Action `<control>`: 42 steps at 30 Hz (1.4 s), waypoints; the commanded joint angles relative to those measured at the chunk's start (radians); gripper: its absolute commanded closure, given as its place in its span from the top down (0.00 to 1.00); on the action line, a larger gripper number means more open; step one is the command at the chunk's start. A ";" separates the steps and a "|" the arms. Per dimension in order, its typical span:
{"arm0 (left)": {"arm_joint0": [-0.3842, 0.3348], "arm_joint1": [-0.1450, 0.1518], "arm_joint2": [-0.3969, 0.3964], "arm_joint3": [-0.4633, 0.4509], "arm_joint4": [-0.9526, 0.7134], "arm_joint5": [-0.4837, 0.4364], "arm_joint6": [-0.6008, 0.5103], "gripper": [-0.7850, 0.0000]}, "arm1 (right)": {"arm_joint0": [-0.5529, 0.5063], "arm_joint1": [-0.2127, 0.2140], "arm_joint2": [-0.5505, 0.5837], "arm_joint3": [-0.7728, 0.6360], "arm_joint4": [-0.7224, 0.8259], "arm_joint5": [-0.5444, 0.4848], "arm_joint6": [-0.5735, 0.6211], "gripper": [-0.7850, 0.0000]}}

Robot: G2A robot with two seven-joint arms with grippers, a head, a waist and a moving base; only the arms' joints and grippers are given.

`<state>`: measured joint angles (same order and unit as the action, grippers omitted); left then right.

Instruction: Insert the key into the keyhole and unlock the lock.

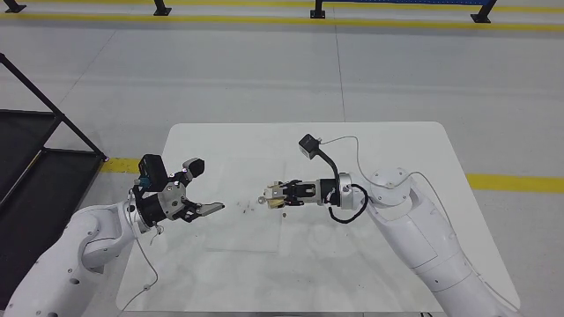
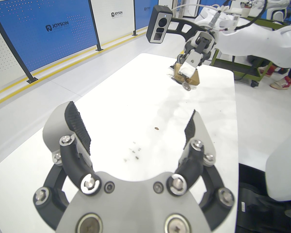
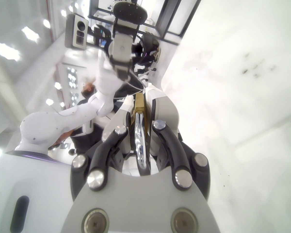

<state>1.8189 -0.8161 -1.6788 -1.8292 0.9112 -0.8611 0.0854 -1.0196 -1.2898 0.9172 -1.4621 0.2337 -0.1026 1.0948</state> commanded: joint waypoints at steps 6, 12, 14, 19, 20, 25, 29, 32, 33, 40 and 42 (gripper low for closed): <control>0.000 0.000 0.000 0.000 0.000 0.000 0.000 1.00 | 0.000 0.000 0.000 0.000 0.000 0.000 0.000 0.00; 0.000 0.000 0.000 0.000 0.000 0.000 0.000 1.00 | -0.012 0.002 -0.001 -0.005 -0.036 0.011 -0.045 0.00; 0.000 0.000 0.000 0.000 0.000 0.000 0.000 1.00 | -0.014 0.006 0.005 -0.005 -0.062 0.028 -0.062 0.00; 0.000 0.000 0.000 0.000 0.000 0.000 0.000 1.00 | -0.026 0.017 0.017 -0.014 -0.159 0.083 -0.105 0.00; 0.000 0.000 0.000 0.000 0.000 0.000 0.000 1.00 | -0.028 0.020 0.019 -0.012 -0.185 0.100 -0.114 0.00; 0.000 0.000 0.000 0.000 0.000 0.000 0.000 1.00 | -0.036 0.031 0.021 -0.023 -0.287 0.172 -0.130 0.00; 0.000 0.000 0.000 0.000 0.000 0.000 0.000 1.00 | -0.042 0.038 0.020 -0.025 -0.341 0.204 -0.127 0.00; 0.000 0.000 0.000 0.000 0.000 0.000 0.000 1.00 | -0.045 0.041 0.020 -0.018 -0.369 0.220 -0.128 0.00; 0.000 0.000 0.000 0.000 0.000 0.000 0.000 1.00 | -0.044 0.043 0.018 -0.012 -0.386 0.227 -0.131 0.00; 0.000 0.000 0.000 0.000 0.000 0.000 0.000 1.00 | -0.037 0.042 -0.004 0.043 -0.454 0.273 -0.166 0.00; 0.000 0.000 0.000 0.000 0.000 0.000 0.000 1.00 | -0.030 0.040 -0.019 0.063 -0.482 0.289 -0.179 0.00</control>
<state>1.8189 -0.8161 -1.6788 -1.8292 0.9112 -0.8611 0.0854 -1.0530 -1.2490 0.9049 -1.4077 -0.2346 0.1791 0.9217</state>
